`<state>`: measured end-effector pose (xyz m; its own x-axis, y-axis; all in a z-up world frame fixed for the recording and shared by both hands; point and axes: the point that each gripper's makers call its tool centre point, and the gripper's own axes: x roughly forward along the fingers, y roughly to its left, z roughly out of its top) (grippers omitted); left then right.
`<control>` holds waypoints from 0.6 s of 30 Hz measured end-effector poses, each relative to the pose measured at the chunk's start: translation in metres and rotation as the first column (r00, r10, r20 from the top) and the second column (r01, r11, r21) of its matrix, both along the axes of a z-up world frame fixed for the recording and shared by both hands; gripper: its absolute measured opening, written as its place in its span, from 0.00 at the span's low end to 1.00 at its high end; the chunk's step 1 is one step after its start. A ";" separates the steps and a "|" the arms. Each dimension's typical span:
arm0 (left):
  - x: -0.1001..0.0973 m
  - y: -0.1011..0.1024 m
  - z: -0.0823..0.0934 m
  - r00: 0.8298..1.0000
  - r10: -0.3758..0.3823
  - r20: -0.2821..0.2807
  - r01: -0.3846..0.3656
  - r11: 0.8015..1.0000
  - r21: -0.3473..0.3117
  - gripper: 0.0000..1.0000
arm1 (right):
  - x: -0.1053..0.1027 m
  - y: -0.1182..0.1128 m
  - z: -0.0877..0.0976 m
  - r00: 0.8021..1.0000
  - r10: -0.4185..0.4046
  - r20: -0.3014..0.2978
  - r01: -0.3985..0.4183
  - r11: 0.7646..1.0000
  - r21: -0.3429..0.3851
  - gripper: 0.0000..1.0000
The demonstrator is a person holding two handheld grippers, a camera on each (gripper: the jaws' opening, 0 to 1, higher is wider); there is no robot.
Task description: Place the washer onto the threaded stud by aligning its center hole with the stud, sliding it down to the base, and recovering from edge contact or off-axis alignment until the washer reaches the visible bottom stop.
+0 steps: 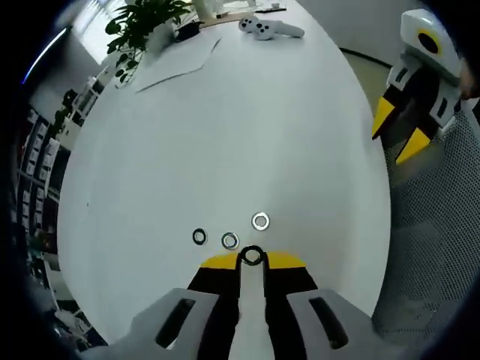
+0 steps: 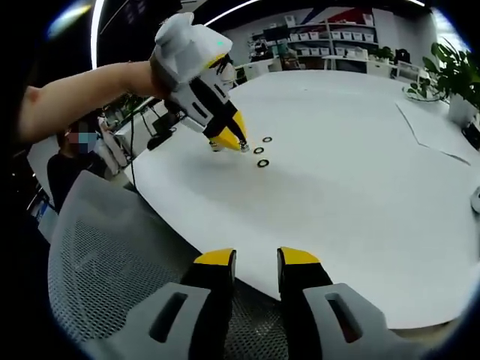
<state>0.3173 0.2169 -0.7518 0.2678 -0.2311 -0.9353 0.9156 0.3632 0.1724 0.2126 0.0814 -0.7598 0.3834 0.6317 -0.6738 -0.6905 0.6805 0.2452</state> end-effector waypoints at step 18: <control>0.013 0.032 0.033 0.997 0.056 0.058 -0.056 0.998 -0.004 0.09 | -0.001 -0.001 -0.002 1.000 0.000 -0.009 0.000 1.000 -0.009 0.25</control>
